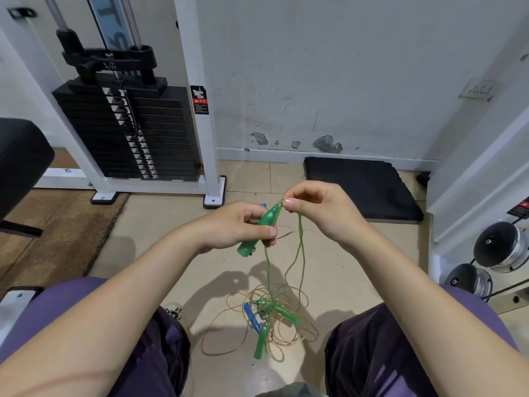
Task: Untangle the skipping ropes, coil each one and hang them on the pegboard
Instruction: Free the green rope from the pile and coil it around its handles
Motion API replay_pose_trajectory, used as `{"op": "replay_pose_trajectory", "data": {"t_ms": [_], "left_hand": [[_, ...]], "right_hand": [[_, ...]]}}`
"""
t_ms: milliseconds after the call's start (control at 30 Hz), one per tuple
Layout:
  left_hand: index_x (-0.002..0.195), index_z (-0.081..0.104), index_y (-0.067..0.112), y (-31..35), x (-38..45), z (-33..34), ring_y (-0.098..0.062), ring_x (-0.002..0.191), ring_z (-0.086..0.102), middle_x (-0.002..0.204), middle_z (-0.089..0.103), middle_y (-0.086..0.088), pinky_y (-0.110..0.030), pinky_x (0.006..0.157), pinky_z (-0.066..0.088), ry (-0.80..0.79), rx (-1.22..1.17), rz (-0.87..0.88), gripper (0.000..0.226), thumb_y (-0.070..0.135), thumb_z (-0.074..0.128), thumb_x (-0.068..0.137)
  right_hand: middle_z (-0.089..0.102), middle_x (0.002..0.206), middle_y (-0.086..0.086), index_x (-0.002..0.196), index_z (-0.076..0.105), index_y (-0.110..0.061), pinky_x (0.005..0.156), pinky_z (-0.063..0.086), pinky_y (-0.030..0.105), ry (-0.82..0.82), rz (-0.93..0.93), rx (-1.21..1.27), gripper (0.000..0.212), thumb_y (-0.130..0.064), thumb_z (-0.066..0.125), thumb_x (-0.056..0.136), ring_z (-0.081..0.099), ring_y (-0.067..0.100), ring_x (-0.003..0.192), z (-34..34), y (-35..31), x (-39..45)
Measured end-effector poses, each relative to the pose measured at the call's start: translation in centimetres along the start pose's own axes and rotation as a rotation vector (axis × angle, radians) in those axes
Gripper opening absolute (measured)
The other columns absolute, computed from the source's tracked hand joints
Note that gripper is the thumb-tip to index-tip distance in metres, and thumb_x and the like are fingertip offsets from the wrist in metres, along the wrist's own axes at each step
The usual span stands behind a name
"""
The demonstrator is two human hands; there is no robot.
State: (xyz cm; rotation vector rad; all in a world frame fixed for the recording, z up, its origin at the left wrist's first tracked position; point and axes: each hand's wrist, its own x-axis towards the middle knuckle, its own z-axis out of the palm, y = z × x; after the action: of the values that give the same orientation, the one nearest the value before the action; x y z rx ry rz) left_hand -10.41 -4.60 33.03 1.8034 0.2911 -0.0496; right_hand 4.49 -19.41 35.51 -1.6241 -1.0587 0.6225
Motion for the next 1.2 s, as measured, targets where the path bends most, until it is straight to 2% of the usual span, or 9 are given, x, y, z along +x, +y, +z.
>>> {"op": "replay_pose_trajectory", "data": {"t_ms": [167,333,433,633,733,867,933,1033,1200], "left_hand": [[0.091,0.069,0.004,-0.1,0.1,-0.1,-0.016,0.068,0.066,0.077,0.067,-0.008,-0.035,0.068,0.058,0.069,0.054,-0.045,0.014,0.017,0.072,0.09],[0.097,0.067,0.0,0.2,-0.1,0.2,-0.017,0.071,0.071,0.075,0.074,-0.012,-0.025,0.069,0.056,0.188,-0.192,0.017,0.011,0.009,0.068,0.092],[0.096,0.065,-0.002,0.5,0.0,-0.2,-0.017,0.066,0.07,0.073,0.073,-0.012,-0.023,0.066,0.056,0.305,-0.329,0.051,0.011,0.008,0.066,0.091],[0.087,0.062,0.002,0.7,-0.1,-0.4,-0.019,0.066,0.071,0.072,0.072,-0.012,-0.027,0.069,0.059,0.344,-0.504,0.104,0.011,0.012,0.065,0.088],[0.084,0.059,0.005,0.9,-0.2,-0.4,-0.016,0.057,0.063,0.065,0.066,-0.006,-0.027,0.063,0.055,0.283,-0.502,0.113,0.014,0.017,0.066,0.084],[0.083,0.057,0.017,1.1,-0.2,-0.6,-0.005,0.043,0.035,0.053,0.046,0.01,-0.017,0.042,0.03,0.229,-0.445,0.075,0.025,0.021,0.081,0.075],[0.086,0.066,0.021,1.1,-0.3,-0.5,-0.006,0.044,0.036,0.055,0.046,0.009,-0.017,0.042,0.028,0.234,-0.27,-0.014,0.033,0.029,0.087,0.061],[0.074,0.07,0.022,0.6,-0.4,0.5,-0.004,0.044,0.037,0.058,0.049,0.007,-0.015,0.04,0.026,0.167,-0.047,-0.104,0.02,0.022,0.089,0.069],[0.062,0.069,0.022,0.2,0.2,0.5,-0.006,0.038,0.037,0.054,0.055,0.004,-0.013,0.038,0.027,0.35,-0.106,-0.065,0.021,0.019,0.084,0.076]], "right_hand": [[0.067,0.072,-0.009,0.082,0.075,-0.013,0.065,0.046,0.015,0.057,-0.019,-0.086,0.003,-0.01,0.077,0.082,0.056,0.001,0.066,0.3,0.2,0.1],[0.052,0.082,0.004,0.106,0.06,-0.02,0.059,0.043,0.025,0.124,0.061,0.008,0.033,-0.018,0.08,0.08,0.046,0.014,0.064,0.4,0.4,0.4],[0.049,0.086,0.006,0.097,0.053,-0.02,0.057,0.045,0.033,0.156,0.103,-0.018,0.035,-0.021,0.082,0.077,0.049,0.02,0.06,0.7,0.5,0.3],[0.059,0.065,-0.002,0.09,0.069,-0.011,0.047,0.045,0.028,-0.259,0.164,-0.091,0.009,-0.006,0.074,0.084,0.054,0.013,0.052,1.6,1.0,-0.1],[0.059,0.061,-0.004,0.086,0.07,-0.007,0.049,0.049,0.027,-0.207,0.127,-0.126,0.004,-0.002,0.07,0.087,0.055,0.012,0.053,1.7,0.8,-0.1],[0.064,0.067,0.008,0.091,0.066,0.003,0.057,0.055,0.028,-0.164,0.105,0.15,0.003,0.004,0.064,0.089,0.061,0.023,0.063,1.1,0.1,0.0],[0.066,0.071,0.015,0.091,0.066,0.002,0.062,0.057,0.03,-0.132,0.079,0.293,0.004,0.003,0.064,0.088,0.066,0.024,0.065,0.9,-0.4,-0.1],[0.068,0.074,0.017,0.091,0.068,-0.001,0.067,0.058,0.032,-0.066,0.04,0.421,0.006,-0.004,0.066,0.086,0.068,0.026,0.069,0.5,-0.7,-0.1],[0.07,0.086,0.017,0.103,0.068,-0.004,0.072,0.059,0.035,0.01,0.066,0.436,0.015,-0.003,0.066,0.089,0.069,0.029,0.077,0.1,-0.3,0.3]]}}
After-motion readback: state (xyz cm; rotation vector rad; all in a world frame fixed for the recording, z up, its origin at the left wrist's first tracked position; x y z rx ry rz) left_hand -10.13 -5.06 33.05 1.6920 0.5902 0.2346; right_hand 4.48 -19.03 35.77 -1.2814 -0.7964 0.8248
